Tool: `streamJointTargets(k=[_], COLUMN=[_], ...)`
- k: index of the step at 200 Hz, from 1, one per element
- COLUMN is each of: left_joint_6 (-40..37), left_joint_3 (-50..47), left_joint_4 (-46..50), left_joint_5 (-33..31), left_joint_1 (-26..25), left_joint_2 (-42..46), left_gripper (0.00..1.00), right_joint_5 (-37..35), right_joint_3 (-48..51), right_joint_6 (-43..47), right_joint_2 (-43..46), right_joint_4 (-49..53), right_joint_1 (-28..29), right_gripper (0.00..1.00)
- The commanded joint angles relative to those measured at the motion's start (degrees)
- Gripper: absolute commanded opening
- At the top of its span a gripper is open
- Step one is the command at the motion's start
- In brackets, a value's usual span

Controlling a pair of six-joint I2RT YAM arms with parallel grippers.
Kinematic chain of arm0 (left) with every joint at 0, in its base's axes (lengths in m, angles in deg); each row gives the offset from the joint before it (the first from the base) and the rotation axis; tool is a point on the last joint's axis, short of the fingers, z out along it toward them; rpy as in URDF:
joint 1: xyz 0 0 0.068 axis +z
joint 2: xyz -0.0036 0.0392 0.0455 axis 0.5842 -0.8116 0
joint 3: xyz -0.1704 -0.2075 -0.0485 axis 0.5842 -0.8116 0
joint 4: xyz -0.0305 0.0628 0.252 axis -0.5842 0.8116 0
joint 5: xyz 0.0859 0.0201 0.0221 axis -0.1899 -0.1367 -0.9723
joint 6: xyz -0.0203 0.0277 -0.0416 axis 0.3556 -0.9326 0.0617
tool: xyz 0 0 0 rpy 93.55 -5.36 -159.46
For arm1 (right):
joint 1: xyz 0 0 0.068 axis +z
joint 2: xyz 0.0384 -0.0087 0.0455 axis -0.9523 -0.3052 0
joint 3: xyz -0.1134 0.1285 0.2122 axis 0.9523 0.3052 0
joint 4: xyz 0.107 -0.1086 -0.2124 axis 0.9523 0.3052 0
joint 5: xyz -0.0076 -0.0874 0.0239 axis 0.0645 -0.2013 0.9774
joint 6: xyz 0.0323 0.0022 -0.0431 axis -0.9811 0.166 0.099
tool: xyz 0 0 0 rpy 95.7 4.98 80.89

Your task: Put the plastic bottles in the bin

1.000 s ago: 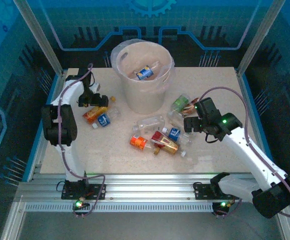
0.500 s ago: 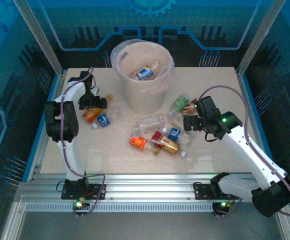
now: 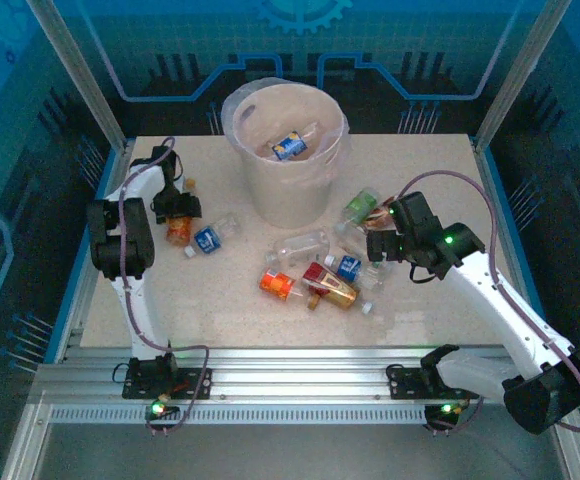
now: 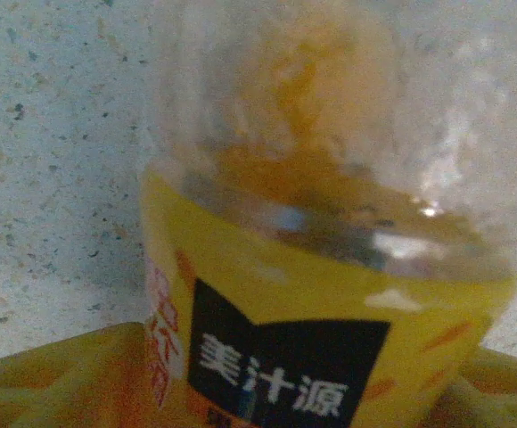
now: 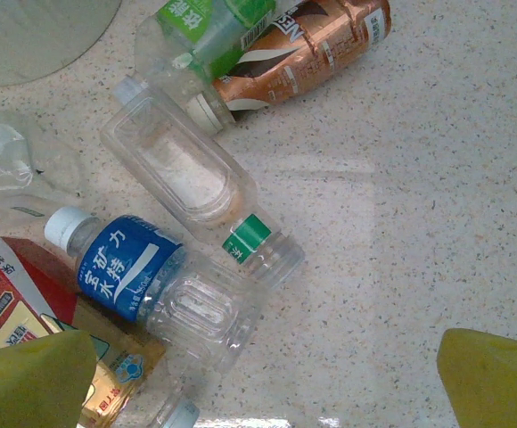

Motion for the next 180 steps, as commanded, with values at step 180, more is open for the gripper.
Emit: streamJointTargets(k=[180], left_joint_6=[5.0], left_joint_3=[5.0], left_joint_4=[-9.0], left_joint_5=[-7.8], left_joint_1=[-14.6], left_joint_2=[35.8], left_gripper=[0.38], right_joint_5=[-2.8], right_joint_3=[0.9], right_joint_6=[-1.8], right_joint_2=[6.8], right_joint_4=[-2.2], right_joint_1=[0.8], right_gripper=[1.0])
